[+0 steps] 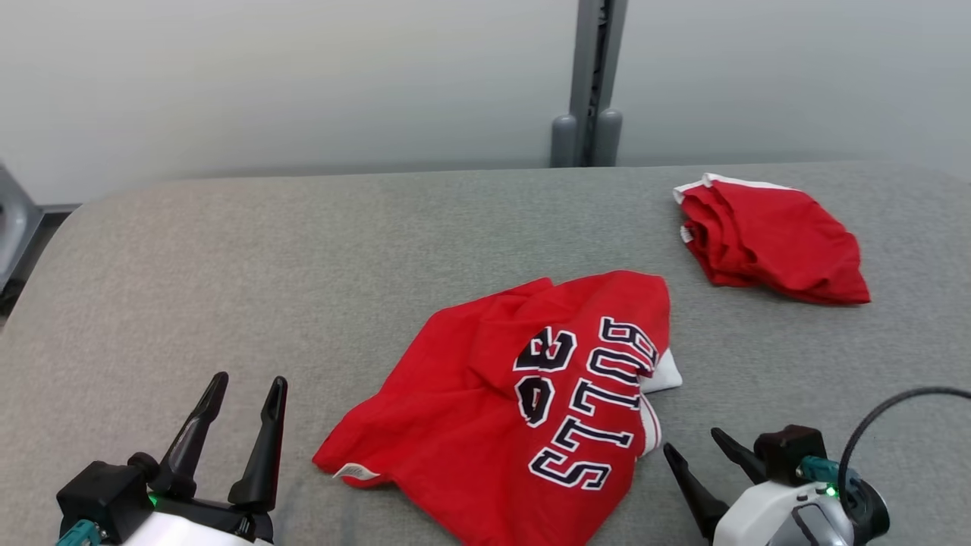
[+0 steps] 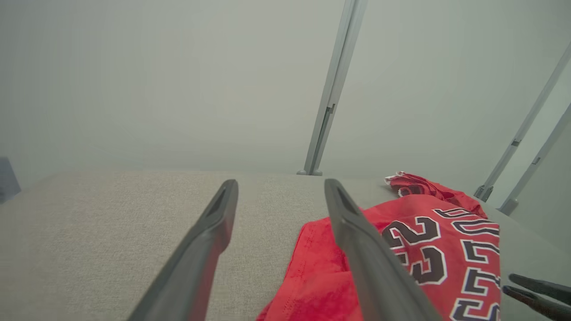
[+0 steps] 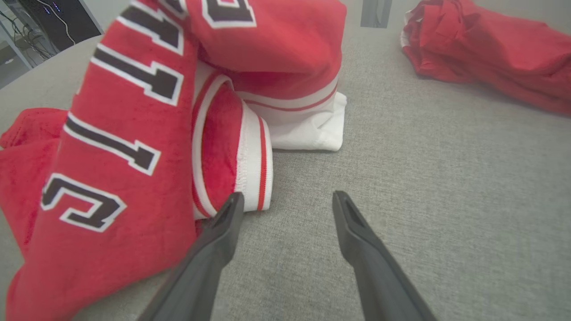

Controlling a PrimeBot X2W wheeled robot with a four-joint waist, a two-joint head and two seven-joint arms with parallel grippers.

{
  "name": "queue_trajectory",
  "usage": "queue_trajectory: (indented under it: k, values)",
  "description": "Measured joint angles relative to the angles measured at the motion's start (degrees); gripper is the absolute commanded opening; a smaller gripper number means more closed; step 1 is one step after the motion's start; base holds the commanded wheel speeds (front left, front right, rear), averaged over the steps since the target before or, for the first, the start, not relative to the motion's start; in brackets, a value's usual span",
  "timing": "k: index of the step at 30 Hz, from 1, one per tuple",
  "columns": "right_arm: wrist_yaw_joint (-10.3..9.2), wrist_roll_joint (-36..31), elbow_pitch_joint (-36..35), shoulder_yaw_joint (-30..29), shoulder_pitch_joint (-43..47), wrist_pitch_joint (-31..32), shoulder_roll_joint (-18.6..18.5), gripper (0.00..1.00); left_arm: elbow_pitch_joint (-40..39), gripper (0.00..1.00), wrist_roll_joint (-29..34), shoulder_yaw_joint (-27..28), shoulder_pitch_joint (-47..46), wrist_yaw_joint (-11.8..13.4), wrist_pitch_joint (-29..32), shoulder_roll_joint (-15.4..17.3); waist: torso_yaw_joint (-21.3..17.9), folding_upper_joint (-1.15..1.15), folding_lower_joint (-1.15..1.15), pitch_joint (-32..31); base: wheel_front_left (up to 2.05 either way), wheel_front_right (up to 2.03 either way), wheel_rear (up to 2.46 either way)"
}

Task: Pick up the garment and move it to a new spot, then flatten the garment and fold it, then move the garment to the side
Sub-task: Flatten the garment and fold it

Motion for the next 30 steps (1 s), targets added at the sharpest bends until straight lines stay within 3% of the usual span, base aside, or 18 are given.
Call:
queue_trajectory:
  k: [16, 17, 18, 19, 25, 30]
  values:
    - [0.0, 7.16, 7.68, 5.83, -5.21, 3.63, -0.4, 1.0, 2.4, 1.0, -0.48, -0.22, -1.57, -1.48, -0.29, -0.07, 6.02, 0.0, 0.0, 1.73, 0.0, 0.0, 0.0]
    - [0.0, 7.68, 7.78, 6.21, -5.32, 3.21, -0.32, 0.85, 2.5, 1.0, -0.57, -0.2, -1.58, -1.49, -0.3, -0.07, 6.21, 0.0, 0.0, 1.72, 0.0, 0.0, 0.0]
    - [0.0, 8.23, 7.84, 6.68, -5.53, 3.07, -0.31, 0.35, 2.59, 1.0, -0.58, -0.15, -1.58, -1.49, -0.32, -0.05, 6.37, 0.0, 0.0, 1.69, 0.0, 0.0, 0.0]
    - [0.0, 8.7, 7.89, 7.3, -5.8, 2.65, -0.35, 0.0, 2.64, 1.0, -0.58, -0.12, -1.59, -1.53, -0.36, -0.03, 6.5, 0.0, 0.0, 1.66, 0.0, 0.0, 0.0]
    - [0.0, 11.79, 7.57, 10.11, -6.44, 1.87, -1.14, 0.0, 2.9, 1.0, -0.58, 0.02, -1.72, -1.58, -0.53, 0.01, 6.16, 0.0, 0.0, 1.38, 0.0, 0.0, 0.0]
    - [0.0, 14.6, 4.79, 9.03, -7.25, 2.03, -3.08, 0.0, 2.86, 1.0, -0.56, -0.19, -1.35, -1.42, -0.56, -0.12, 4.26, 0.0, 0.0, 0.85, 0.0, 0.0, 0.0]
